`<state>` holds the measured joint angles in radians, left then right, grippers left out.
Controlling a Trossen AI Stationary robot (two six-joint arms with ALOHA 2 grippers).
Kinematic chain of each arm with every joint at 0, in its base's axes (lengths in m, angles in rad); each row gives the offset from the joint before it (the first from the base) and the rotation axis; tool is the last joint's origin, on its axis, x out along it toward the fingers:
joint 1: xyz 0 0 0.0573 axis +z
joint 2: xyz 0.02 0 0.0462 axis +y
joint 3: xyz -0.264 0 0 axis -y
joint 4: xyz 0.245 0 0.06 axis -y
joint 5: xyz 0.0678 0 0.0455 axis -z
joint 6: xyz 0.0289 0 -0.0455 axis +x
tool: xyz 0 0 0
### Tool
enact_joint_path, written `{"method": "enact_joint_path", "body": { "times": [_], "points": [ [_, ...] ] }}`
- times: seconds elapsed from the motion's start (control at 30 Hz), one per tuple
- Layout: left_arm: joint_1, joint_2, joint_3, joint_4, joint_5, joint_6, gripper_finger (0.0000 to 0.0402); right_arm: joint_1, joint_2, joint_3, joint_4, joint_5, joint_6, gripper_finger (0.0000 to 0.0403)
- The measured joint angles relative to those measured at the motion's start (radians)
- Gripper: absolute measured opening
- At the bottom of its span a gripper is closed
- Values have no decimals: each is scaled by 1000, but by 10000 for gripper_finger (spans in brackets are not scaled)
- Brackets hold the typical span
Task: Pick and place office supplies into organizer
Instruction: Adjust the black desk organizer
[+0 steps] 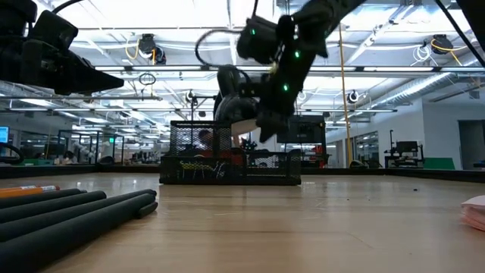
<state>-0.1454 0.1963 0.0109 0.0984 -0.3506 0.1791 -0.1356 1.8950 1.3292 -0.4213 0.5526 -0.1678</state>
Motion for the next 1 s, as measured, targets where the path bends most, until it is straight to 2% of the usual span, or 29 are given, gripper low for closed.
{"method": "enact_joint_path", "body": {
  "times": [0.1,0.4,1.0],
  "points": [
    [0,0,0,0,0,4,6,-3,0,-30,12,-12,0,1],
    [0,0,0,-1,-26,28,6,-9,-2,-103,73,-159,22,0],
    [0,0,0,-3,-26,23,6,-4,-2,-109,79,-197,51,0]
  ]
}}
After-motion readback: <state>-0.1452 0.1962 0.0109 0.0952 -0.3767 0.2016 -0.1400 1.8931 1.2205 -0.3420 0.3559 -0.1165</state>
